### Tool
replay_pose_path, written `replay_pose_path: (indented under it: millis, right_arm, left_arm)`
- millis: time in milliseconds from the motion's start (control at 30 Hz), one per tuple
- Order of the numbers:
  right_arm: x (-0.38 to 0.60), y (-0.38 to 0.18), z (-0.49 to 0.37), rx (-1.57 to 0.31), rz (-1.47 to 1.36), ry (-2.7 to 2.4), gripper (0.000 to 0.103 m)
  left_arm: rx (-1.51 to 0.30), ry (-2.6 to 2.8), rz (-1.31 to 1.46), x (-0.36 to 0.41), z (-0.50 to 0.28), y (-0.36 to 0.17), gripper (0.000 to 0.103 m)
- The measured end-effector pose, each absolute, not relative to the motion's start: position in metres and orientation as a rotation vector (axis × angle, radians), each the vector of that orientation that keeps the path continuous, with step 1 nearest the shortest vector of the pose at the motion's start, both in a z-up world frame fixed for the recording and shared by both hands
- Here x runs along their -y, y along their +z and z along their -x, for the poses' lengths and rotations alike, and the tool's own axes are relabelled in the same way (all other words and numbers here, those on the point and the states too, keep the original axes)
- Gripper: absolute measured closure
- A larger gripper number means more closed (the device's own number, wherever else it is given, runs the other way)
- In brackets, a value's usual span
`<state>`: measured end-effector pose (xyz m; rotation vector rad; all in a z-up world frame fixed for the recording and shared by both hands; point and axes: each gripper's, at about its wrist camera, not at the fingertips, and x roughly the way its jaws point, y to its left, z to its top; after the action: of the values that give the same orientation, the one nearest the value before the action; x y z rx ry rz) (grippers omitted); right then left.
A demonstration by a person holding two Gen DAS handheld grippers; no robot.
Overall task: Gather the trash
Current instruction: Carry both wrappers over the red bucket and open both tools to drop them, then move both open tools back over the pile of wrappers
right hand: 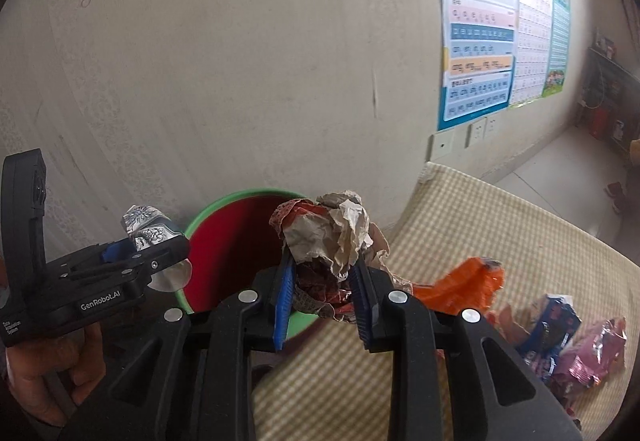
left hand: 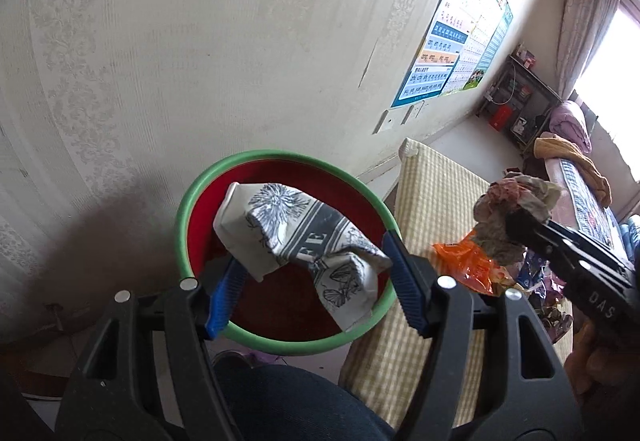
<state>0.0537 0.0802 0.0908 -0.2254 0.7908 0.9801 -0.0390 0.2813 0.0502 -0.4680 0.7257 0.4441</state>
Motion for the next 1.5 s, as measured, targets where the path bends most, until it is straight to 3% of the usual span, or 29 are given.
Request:
replay_pose_path:
  millis: [633, 700, 733, 767, 833, 1167, 1500]
  right_arm:
    - [-0.185, 0.024, -0.059, -0.941, 0.326, 1.038, 0.070]
    - [-0.186, 0.018, -0.059, -0.957, 0.337, 1.038, 0.060]
    - [-0.186, 0.016, -0.058, -0.959, 0.336, 1.034, 0.048]
    - [-0.184, 0.016, -0.058, -0.961, 0.329, 1.031, 0.037]
    - [-0.182, 0.015, -0.058, -0.959, 0.326, 1.024, 0.031]
    - [-0.153, 0.030, -0.051, -0.927, 0.326, 0.980, 0.014]
    - [-0.072, 0.065, -0.044, -0.865, 0.274, 0.913, 0.011]
  left_arm:
    - [-0.744, 0.433, 0.546, -0.333, 0.042, 0.027, 0.037]
    - [-0.743, 0.433, 0.556, -0.336, 0.042, 0.025, 0.031]
    - [-0.741, 0.437, 0.559, -0.338, 0.043, 0.024, 0.017]
    - [-0.737, 0.450, 0.562, -0.339, 0.045, 0.024, 0.011]
    - [-0.725, 0.454, 0.577, -0.341, 0.049, 0.024, 0.009]
    - [-0.704, 0.464, 0.559, -0.325, 0.060, 0.036, 0.005]
    - [-0.729, 0.388, 0.524, -0.265, 0.049, 0.044, 0.005]
